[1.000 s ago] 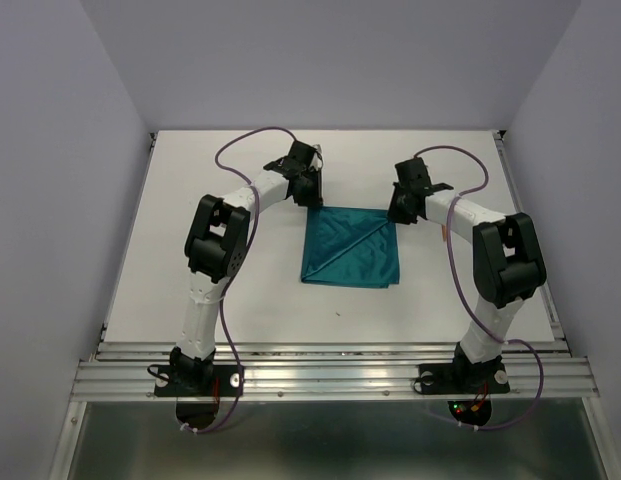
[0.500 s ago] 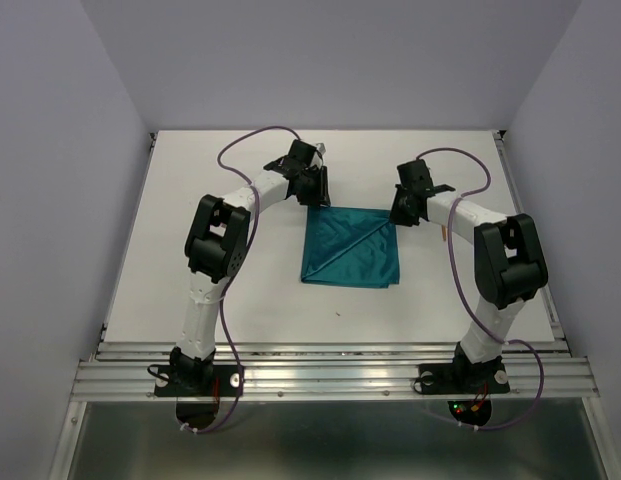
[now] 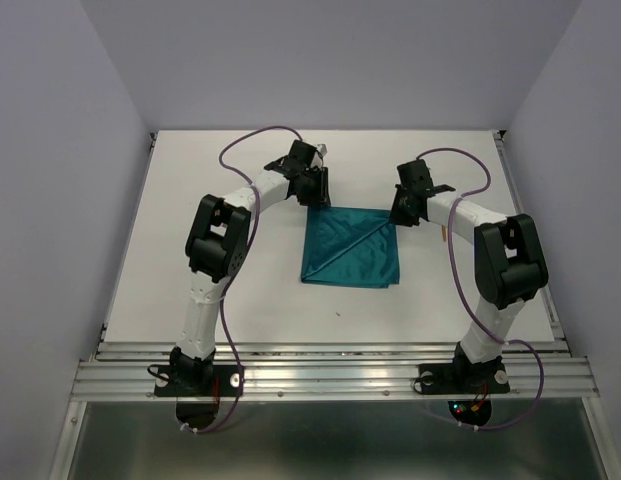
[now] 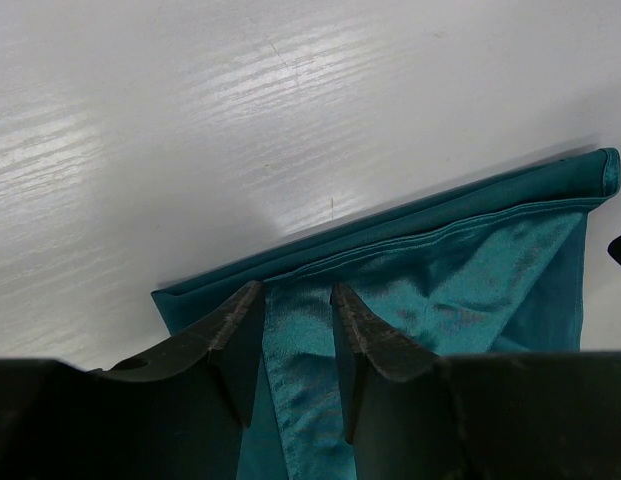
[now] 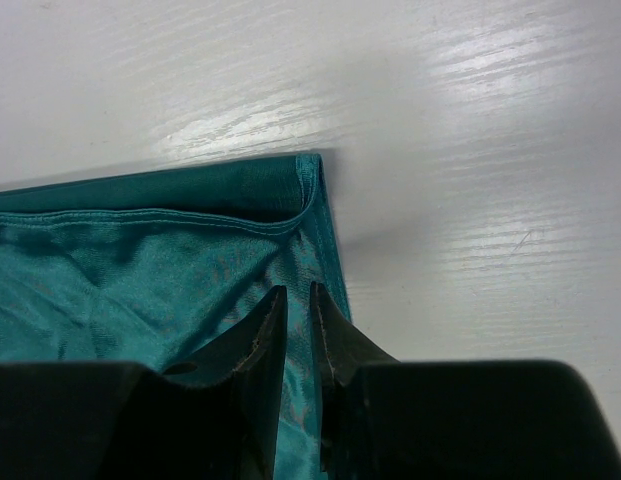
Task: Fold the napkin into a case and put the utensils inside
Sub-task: Smooth out the upper triangle-folded napkin at the center of the board.
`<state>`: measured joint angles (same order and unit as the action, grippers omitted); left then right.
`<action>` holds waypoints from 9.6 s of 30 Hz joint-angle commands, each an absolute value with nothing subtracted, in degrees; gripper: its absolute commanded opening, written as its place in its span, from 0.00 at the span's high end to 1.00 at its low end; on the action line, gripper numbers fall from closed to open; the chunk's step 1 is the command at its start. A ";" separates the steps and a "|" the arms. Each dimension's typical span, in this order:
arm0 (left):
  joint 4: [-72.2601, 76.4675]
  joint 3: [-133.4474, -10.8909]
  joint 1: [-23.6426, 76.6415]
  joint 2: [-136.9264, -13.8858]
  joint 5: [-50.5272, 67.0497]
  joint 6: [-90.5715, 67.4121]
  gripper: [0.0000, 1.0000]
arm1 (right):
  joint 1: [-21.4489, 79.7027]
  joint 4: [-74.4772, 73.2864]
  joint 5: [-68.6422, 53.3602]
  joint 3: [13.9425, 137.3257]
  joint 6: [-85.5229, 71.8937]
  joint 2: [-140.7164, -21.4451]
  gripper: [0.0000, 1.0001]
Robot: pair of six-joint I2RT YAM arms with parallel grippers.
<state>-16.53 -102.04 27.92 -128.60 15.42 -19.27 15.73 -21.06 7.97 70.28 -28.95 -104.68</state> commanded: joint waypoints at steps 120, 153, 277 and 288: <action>-18.10 -105.11 30.15 -127.26 6.68 -16.44 0.41 | 15.38 -19.95 5.98 75.59 -28.39 -105.82 0.53; -17.75 -107.23 30.15 -129.99 9.32 -16.17 0.89 | 15.38 -19.95 6.24 74.80 -28.39 -105.73 0.53; -9.32 -60.38 39.90 -92.99 14.86 -26.28 1.00 | 23.64 -16.79 -2.81 72.60 -30.85 -111.71 0.79; -6.86 -57.92 39.81 -97.20 4.67 -27.33 1.00 | 23.64 -16.79 -2.11 72.07 -30.67 -110.74 0.79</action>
